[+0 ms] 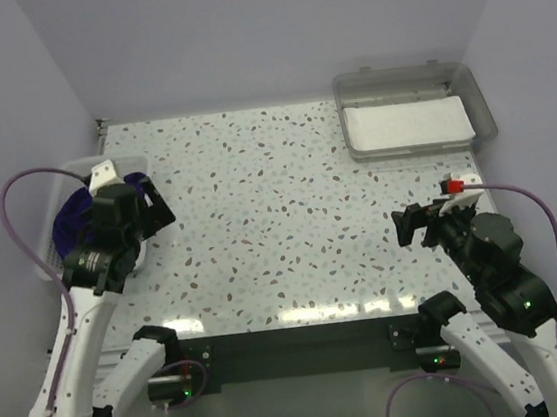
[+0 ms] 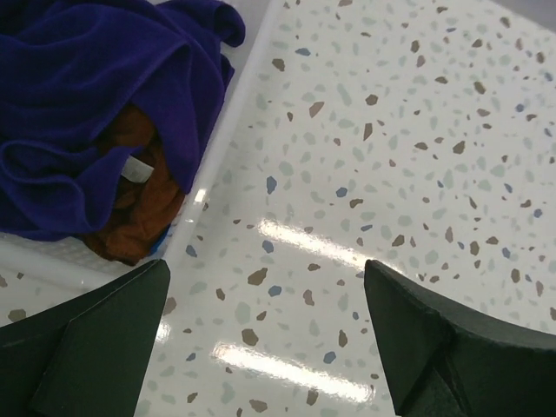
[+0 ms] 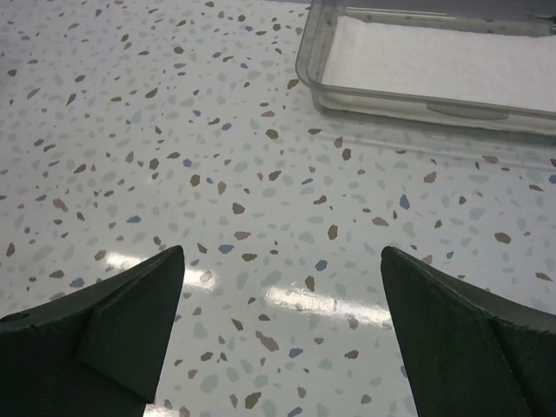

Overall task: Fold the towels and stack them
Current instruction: Grab crumpled towel

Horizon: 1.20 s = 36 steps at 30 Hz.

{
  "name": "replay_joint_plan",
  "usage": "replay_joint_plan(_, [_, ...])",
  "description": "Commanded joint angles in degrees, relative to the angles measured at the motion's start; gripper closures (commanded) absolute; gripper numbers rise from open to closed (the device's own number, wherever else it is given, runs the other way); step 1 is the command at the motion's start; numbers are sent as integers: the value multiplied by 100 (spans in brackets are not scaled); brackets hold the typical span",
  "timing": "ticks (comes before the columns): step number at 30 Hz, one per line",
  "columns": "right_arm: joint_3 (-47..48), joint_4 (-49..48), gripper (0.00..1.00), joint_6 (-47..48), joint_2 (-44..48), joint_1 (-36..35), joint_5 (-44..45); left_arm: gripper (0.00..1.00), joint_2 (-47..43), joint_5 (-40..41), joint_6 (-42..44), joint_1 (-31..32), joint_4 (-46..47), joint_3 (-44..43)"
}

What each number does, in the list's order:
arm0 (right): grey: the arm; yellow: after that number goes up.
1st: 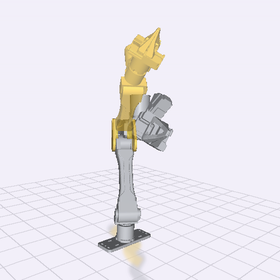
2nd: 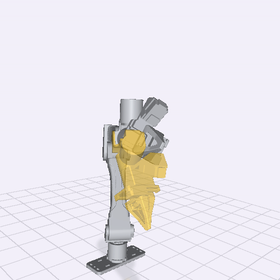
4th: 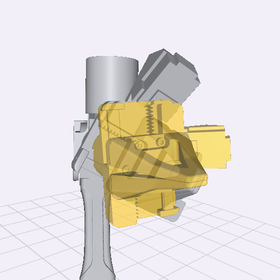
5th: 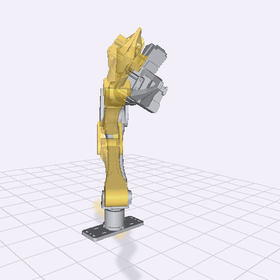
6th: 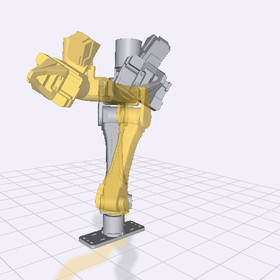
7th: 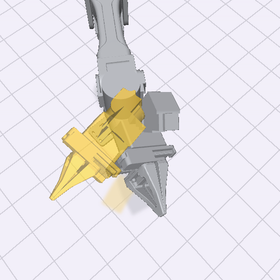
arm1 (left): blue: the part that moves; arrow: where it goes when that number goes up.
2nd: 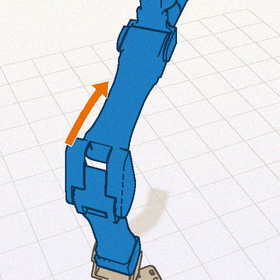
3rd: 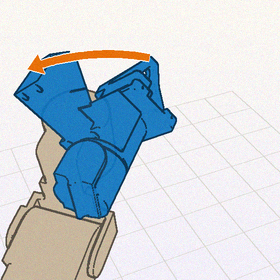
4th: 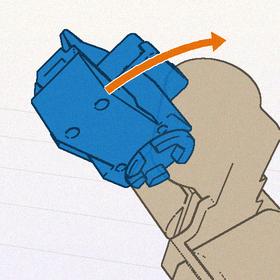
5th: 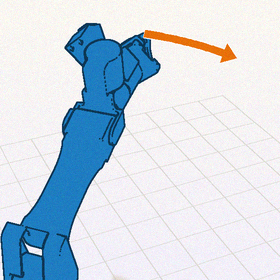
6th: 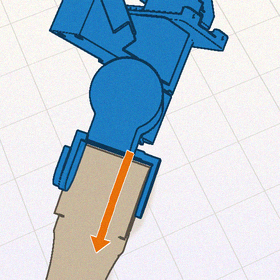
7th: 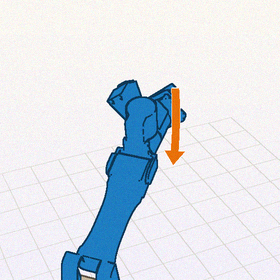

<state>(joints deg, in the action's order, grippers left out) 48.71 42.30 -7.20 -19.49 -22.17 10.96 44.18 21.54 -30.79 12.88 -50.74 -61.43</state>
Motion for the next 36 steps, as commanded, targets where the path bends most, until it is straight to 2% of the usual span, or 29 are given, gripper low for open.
replay_joint_plan(1, [-63, -644, 1, 254, -459, -155, -305, 0, 484, 499, -156, 4, 626, 26])
replay_joint_plan(5, [-80, -899, 1, 158, -811, -305, -770, 0, 1371, 1140, 151, -241, 1048, -123])
replay_joint_plan(10, [-230, -1049, 1, 166, -820, -533, -842, 0, 2260, 975, 564, -1128, 1988, -229])
replay_joint_plan(12, [-221, -996, 1, 202, -803, -569, -745, 0, 2831, 1045, 679, -1244, 2190, -439])
replay_joint_plan(19, [-318, -996, 1, 307, -653, -621, -577, 3, 4440, 1229, 837, -1736, 2411, -1019])
replay_joint_plan(22, [-353, -1040, 1, 307, -618, -630, -578, 9, 4897, 1422, 916, -1833, 2464, -1231])
replay_joint_plan(24, [-397, -1075, 1, 316, -592, -639, -543, 20, 5143, 1441, 960, -1860, 2473, -1354])
replay_joint_plan(26, [-415, -1084, 1, 342, -574, -639, -455, 27, 5310, 1485, 969, -1851, 2464, -1389])
replay_joint_plan(29, [-424, -1110, 1, 377, -548, -648, -393, 44, 5460, 1555, 987, -1851, 2420, -1372])
replay_joint_plan(32, [-432, -1102, 1, 377, -548, -656, -393, 75, 5452, 1651, 1066, -1851, 2428, -1319])
replay_joint_plan(34, [-441, -1110, 1, 377, -548, -648, -410, 87, 5399, 1669, 1145, -1860, 2464, -1275])
replay_joint_plan(35, [-450, -1110, 1, 377, -548, -648, -419, 96, 5347, 1678, 1171, -1860, 2472, -1232])
replay_joint_plan(36, [-450, -1119, 1, 377, -556, -648, -428, 100, 5329, 1678, 1224, -1851, 2499, -1205])
